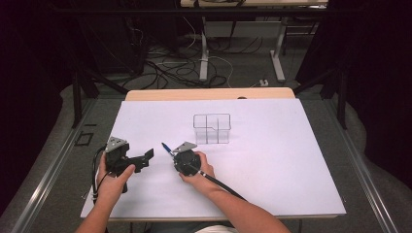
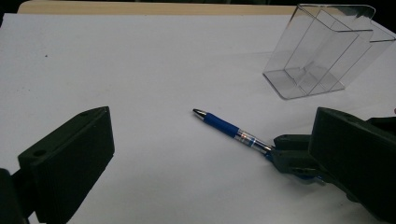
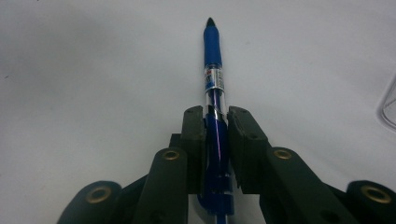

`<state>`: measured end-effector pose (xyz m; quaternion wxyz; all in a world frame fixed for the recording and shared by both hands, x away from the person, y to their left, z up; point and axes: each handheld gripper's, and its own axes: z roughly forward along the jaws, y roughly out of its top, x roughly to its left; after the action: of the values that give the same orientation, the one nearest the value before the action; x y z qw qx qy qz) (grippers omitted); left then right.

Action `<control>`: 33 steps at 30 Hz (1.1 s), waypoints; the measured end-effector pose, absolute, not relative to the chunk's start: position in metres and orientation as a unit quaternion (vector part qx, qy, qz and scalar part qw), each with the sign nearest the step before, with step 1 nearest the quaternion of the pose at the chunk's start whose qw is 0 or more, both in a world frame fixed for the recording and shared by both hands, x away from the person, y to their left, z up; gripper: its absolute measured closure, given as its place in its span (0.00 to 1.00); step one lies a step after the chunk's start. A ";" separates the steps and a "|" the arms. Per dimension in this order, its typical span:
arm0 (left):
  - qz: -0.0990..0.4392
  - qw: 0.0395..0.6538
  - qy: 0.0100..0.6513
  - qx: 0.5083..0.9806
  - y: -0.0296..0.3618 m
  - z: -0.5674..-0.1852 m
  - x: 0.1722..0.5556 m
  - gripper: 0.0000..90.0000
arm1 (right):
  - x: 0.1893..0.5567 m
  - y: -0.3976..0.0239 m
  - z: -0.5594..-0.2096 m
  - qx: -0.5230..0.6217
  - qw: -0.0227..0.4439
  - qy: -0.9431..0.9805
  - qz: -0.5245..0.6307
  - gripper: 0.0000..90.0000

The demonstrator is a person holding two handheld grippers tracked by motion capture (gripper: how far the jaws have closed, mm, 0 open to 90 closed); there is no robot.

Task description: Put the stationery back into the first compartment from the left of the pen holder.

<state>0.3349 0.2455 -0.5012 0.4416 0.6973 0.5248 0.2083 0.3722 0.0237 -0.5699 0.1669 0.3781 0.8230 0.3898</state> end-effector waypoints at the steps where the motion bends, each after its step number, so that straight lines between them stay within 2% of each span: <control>1: 0.209 0.441 0.524 0.698 0.245 -0.501 0.335 0.00 | 0.372 0.024 -0.570 0.381 0.165 0.820 0.393 0.86; 16: 0.233 0.422 0.504 0.716 0.242 -0.502 0.335 0.00 | 0.371 0.022 -0.568 0.378 0.163 0.818 0.401 0.86; 33: 0.208 0.443 0.519 0.700 0.245 -0.499 0.335 0.00 | 0.369 0.019 -0.561 0.375 0.165 0.811 0.418 0.86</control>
<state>0.3355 0.2445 -0.4992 0.4432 0.7003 0.5194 0.2083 0.3686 0.0194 -0.5606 0.1649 0.3745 0.8112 0.4178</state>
